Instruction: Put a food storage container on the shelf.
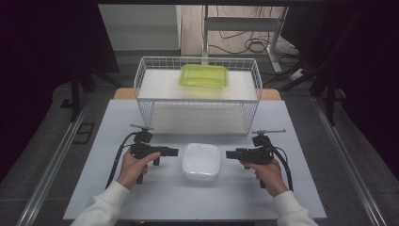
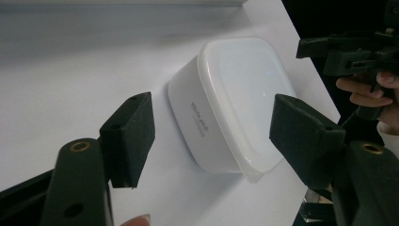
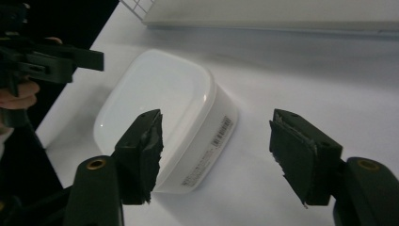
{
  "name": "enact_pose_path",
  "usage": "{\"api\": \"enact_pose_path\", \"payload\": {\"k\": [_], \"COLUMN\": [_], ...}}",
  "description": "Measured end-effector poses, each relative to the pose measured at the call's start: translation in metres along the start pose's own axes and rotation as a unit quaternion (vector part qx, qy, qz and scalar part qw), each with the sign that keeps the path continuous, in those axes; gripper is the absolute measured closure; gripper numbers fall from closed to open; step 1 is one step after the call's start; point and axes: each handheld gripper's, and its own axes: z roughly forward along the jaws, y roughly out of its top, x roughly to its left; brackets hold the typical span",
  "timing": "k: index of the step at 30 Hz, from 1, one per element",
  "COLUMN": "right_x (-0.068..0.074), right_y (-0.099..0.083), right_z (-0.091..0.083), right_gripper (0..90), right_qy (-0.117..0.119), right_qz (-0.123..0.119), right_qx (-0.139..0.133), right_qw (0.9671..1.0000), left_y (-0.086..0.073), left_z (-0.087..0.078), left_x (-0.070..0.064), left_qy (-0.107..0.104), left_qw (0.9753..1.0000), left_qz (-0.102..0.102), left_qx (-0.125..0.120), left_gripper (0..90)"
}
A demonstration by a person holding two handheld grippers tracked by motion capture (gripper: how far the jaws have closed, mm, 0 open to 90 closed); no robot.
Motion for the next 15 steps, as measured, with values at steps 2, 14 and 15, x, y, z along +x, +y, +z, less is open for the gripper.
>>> {"api": "enact_pose_path", "payload": {"k": [2, 14, 15], "right_x": [-0.001, 0.002, 0.002], "right_y": [-0.002, -0.007, -0.007], "right_z": [0.002, 0.027, 0.028], "right_gripper": [37.3, 43.9, 44.4], "right_qy": [0.008, 0.039, 0.041], "right_qz": [0.008, 0.028, 0.032], "right_qx": [-0.001, 0.021, 0.022], "right_qw": [0.9999, 0.9986, 0.9984], "left_y": [-0.001, 0.0, -0.001], "left_z": [0.004, 0.022, 0.023], "left_x": [0.002, 0.011, 0.011], "left_qy": [-0.005, -0.042, -0.043], "left_qw": [1.0, 0.9984, 0.9983], "left_qz": [-0.003, -0.032, -0.032], "left_qx": [0.005, 0.019, 0.022], "left_gripper": [32.2, 40.7, 41.2]}}
